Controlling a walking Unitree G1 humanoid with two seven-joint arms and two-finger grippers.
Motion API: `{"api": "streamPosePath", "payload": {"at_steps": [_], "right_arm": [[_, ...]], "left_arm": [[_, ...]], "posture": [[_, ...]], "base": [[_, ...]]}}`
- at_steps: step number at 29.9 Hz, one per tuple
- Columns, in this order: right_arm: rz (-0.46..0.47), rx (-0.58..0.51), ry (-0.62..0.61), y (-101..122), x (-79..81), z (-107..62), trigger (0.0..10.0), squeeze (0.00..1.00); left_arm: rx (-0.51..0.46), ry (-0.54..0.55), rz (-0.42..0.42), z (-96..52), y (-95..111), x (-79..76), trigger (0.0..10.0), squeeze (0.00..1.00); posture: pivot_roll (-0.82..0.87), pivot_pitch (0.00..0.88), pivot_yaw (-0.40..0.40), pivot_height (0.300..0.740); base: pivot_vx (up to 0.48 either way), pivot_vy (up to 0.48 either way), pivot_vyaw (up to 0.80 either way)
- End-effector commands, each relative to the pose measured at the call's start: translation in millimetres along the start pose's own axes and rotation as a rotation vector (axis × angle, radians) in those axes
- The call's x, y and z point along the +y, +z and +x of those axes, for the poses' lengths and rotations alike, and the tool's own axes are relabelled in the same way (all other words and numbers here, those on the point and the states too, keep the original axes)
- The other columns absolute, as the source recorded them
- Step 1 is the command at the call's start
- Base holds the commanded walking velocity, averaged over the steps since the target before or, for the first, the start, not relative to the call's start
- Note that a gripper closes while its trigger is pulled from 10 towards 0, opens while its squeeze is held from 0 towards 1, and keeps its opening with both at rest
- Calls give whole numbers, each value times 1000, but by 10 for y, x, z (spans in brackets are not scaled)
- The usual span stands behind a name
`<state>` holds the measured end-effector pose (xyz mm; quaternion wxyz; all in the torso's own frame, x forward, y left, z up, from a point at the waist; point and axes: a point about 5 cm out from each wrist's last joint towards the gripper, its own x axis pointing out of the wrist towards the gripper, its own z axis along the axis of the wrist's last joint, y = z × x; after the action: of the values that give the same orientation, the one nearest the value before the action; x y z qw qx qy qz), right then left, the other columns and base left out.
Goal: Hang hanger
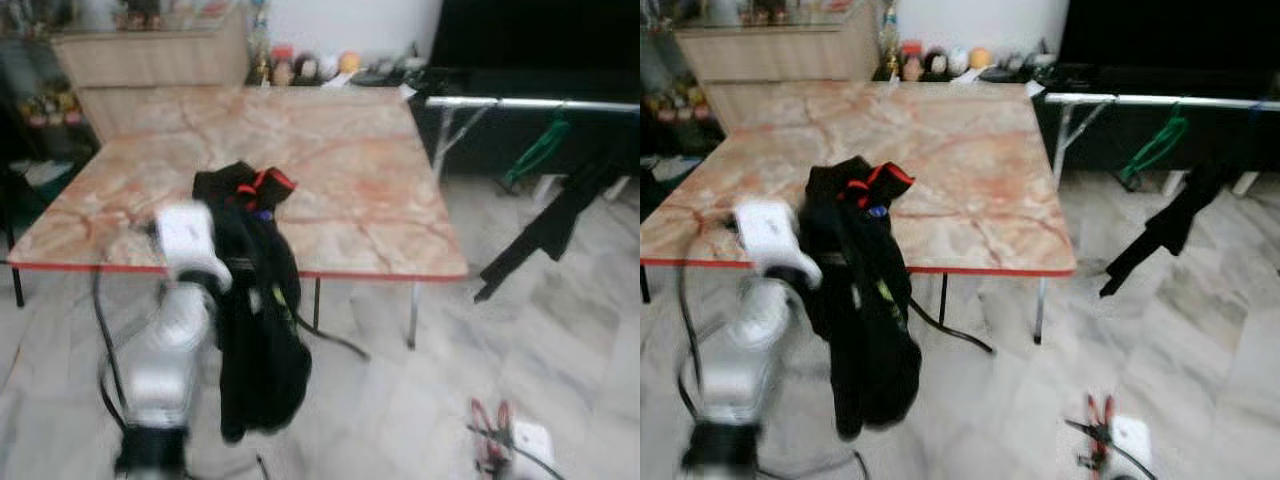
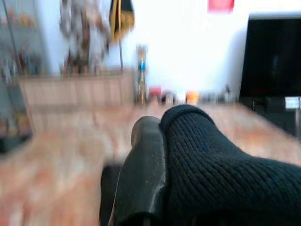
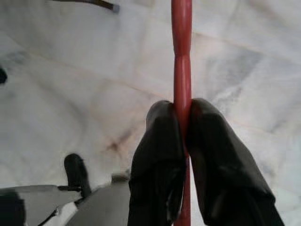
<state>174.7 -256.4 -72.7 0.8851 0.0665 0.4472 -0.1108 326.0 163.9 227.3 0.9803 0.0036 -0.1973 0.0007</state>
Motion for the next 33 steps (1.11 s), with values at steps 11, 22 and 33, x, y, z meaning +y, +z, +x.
{"api": "streamPosePath", "payload": {"at_steps": [11, 22, 33], "right_arm": [[9, -5, -25, 20, -69, -10, 10000, 0], [5, -4, -22, 20, -62, -8, 10000, 0], [-5, 4, -23, 1, -72, -13, 10000, 0]], "left_arm": [[-265, -106, -42, 769, 849, -281, 10000, 0], [-153, -134, -9, 880, 638, -384, 10000, 0], [41, -200, -2, 497, 30, -462, 10000, 0]], "posture": [[-58, 0, 19, 740], [-56, 0, 24, 740], [-49, 0, 25, 740]], "base": [[363, 0, 0], [332, 0, 0], [0, 0, 0]]}}
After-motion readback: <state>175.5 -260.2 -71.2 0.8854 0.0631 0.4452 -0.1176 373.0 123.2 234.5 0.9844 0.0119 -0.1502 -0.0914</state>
